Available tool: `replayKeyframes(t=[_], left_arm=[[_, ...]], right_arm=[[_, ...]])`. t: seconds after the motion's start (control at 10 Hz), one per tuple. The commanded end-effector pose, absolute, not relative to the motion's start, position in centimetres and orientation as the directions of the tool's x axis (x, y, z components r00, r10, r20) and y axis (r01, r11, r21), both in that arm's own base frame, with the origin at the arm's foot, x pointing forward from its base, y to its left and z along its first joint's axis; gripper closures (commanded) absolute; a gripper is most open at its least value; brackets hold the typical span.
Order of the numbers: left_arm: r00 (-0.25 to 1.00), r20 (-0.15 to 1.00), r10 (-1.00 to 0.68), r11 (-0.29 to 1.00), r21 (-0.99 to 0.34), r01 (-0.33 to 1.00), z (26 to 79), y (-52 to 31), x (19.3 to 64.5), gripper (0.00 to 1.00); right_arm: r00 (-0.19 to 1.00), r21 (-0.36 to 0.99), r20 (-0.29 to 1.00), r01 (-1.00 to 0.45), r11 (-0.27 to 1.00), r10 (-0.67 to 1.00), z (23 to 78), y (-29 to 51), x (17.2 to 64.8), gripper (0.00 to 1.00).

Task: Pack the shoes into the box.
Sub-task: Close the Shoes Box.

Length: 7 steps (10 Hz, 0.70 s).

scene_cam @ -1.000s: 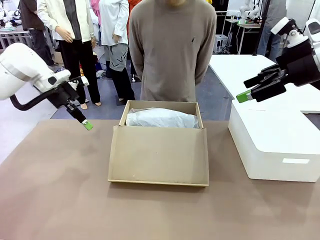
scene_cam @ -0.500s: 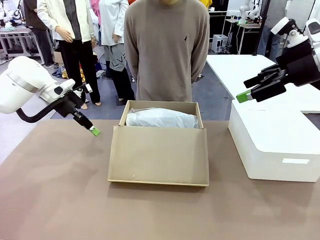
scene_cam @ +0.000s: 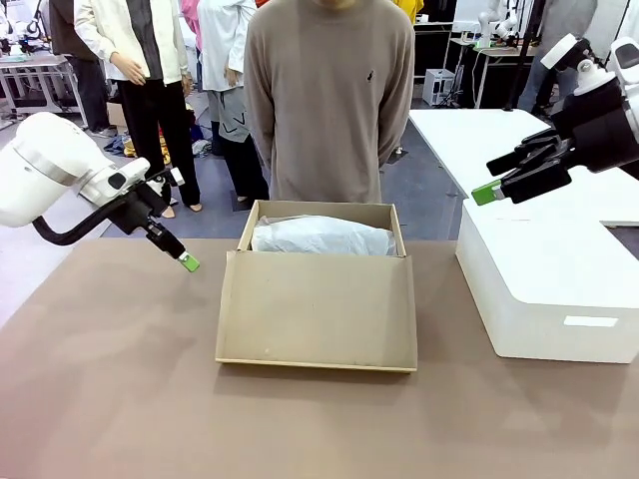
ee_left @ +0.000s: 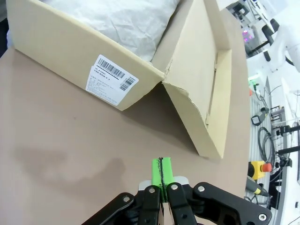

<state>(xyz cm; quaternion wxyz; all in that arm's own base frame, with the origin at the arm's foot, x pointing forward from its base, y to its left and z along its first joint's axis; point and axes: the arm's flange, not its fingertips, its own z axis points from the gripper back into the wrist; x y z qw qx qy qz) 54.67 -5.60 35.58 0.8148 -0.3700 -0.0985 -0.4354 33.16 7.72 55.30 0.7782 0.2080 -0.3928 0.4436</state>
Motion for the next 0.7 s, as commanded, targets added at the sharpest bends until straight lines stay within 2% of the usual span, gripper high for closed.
replayKeyframes(t=[0.0,0.6], left_arm=[[0.585,0.484,-0.651,0.307,-0.537,0.786,34.2,-6.0,54.9,1.0],[0.561,0.52,-0.644,0.232,-0.566,0.791,30.5,-7.2,53.9,1.0]], right_arm=[[0.282,-0.025,0.806,-0.862,0.507,0.52,55.3,7.7,33.4,0.0],[0.282,-0.025,0.806,-0.862,0.507,0.52,55.3,7.7,33.4,0.0]])
